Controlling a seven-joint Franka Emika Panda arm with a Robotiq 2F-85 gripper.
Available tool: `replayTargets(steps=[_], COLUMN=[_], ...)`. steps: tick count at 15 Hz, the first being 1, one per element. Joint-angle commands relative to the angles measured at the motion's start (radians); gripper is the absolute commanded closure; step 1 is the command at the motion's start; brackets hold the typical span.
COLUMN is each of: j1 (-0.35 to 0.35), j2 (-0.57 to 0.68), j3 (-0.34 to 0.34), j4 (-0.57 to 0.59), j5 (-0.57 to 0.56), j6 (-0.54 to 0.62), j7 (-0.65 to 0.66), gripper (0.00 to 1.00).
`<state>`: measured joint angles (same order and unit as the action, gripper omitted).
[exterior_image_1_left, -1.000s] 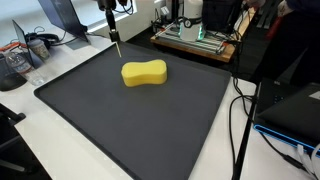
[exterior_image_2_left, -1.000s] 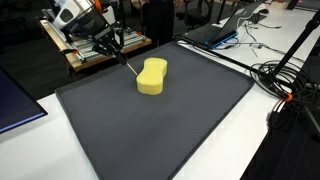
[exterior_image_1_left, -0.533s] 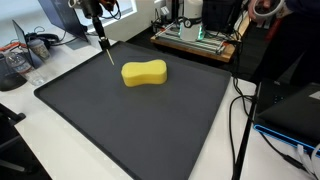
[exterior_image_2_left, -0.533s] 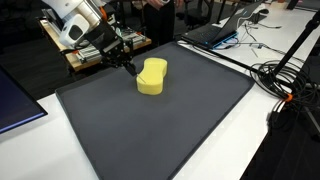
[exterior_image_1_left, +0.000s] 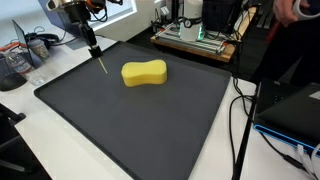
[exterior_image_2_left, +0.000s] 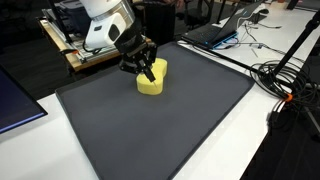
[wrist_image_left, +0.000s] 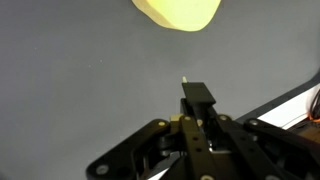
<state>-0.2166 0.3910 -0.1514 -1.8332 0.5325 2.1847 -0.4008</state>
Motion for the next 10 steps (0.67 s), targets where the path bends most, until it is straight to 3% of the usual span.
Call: replayTargets(steps=[1, 10], j1=[0.017, 0.141], j2=[0.006, -0.120], j3=[0.035, 0.082], j4=[0.058, -0.045], j5=[-0.159, -0.498], j6=[-0.016, -0.059], j7=[0.066, 0.173], gripper=[0.97, 0.97])
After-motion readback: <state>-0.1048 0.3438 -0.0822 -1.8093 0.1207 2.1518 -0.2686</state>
